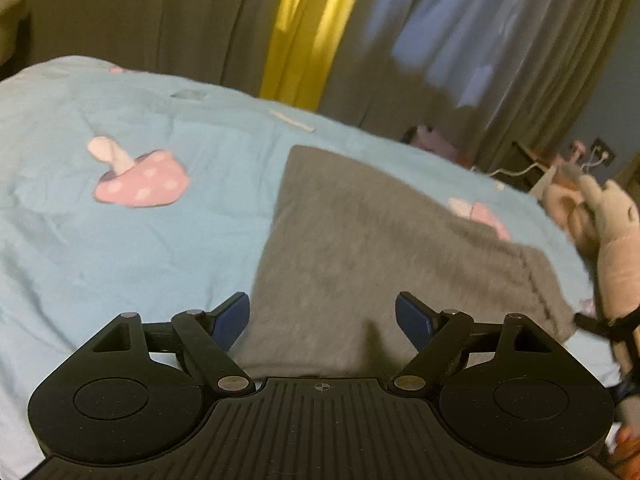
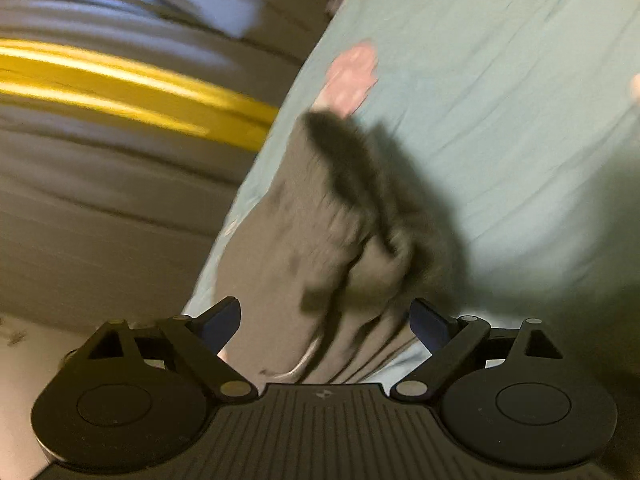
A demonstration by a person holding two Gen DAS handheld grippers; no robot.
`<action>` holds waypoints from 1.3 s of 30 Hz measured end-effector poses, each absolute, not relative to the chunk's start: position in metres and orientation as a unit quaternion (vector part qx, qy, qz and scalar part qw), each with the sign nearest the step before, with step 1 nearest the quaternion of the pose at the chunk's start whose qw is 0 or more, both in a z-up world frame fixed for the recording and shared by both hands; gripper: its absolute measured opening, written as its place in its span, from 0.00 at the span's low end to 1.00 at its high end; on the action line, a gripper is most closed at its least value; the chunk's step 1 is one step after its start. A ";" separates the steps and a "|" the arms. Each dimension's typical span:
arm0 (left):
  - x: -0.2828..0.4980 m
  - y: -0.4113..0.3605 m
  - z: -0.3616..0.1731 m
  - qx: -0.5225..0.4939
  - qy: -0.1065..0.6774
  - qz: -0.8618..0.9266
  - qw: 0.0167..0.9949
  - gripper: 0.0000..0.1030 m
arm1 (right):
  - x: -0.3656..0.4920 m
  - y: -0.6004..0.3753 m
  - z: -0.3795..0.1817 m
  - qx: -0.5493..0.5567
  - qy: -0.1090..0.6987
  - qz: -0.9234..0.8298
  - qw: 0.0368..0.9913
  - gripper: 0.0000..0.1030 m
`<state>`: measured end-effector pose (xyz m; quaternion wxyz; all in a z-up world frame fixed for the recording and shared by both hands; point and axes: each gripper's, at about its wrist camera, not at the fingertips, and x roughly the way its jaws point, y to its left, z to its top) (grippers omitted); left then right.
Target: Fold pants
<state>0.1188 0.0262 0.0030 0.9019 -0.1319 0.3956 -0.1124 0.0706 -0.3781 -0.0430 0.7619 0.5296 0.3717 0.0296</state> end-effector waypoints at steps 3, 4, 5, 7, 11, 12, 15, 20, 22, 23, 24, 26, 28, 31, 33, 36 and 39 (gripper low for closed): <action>0.127 0.015 -0.006 -0.113 0.407 -0.117 0.899 0.83 | 0.079 -0.368 -0.058 0.531 0.379 0.043 0.757 0.89; 0.131 0.012 -0.012 -0.100 0.417 -0.113 0.896 0.84 | 0.082 -0.367 -0.061 0.515 0.384 0.023 0.766 0.89; 0.134 0.010 -0.020 -0.091 0.432 -0.106 0.891 0.84 | 0.081 -0.368 -0.061 0.500 0.384 -0.002 0.776 0.87; 0.142 0.014 -0.035 -0.097 0.464 -0.081 0.877 0.84 | 0.070 -0.381 -0.060 0.521 0.349 -0.038 0.778 0.73; 0.142 0.032 -0.038 -0.154 0.466 -0.073 0.868 0.81 | 0.063 -0.385 -0.064 0.543 0.347 -0.042 0.763 0.76; 0.138 0.034 -0.033 -0.158 0.448 -0.077 0.877 0.82 | 0.063 -0.381 -0.058 0.531 0.351 -0.039 0.770 0.85; 0.131 0.029 -0.026 -0.152 0.420 -0.101 0.889 0.87 | 0.069 -0.366 -0.046 0.490 0.352 -0.002 0.798 0.96; 0.149 0.026 -0.047 -0.138 0.488 -0.062 0.860 0.90 | 0.079 -0.379 -0.059 0.499 0.388 0.001 0.775 0.96; 0.150 0.037 -0.043 -0.163 0.476 -0.052 0.863 0.89 | 0.077 -0.391 -0.055 0.506 0.382 0.025 0.773 0.96; 0.151 0.042 -0.041 -0.166 0.470 -0.052 0.865 0.89 | 0.074 -0.397 -0.050 0.501 0.382 0.038 0.776 0.96; 0.153 0.046 -0.038 -0.165 0.467 -0.052 0.867 0.89 | 0.070 -0.403 -0.043 0.485 0.374 0.039 0.790 0.96; 0.161 0.053 -0.035 -0.167 0.464 -0.060 0.868 0.88 | 0.067 -0.410 -0.026 0.420 0.346 0.023 0.838 0.96; 0.175 0.056 -0.035 -0.166 0.473 -0.090 0.861 0.88 | 0.075 -0.414 -0.019 0.378 0.344 0.028 0.859 0.96; 0.194 0.049 -0.036 -0.145 0.474 -0.133 0.858 0.88 | 0.104 -0.411 -0.024 0.334 0.366 0.076 0.865 0.96; 0.205 0.042 -0.040 -0.120 0.478 -0.158 0.856 0.87 | 0.126 -0.405 -0.031 0.298 0.406 0.088 0.860 0.96; 0.221 0.036 -0.053 -0.101 0.497 -0.194 0.840 0.83 | 0.145 -0.408 -0.045 0.295 0.441 0.097 0.842 0.96; 0.237 0.037 -0.064 -0.120 0.502 -0.232 0.824 0.74 | 0.167 -0.419 -0.070 0.368 0.477 0.128 0.788 0.96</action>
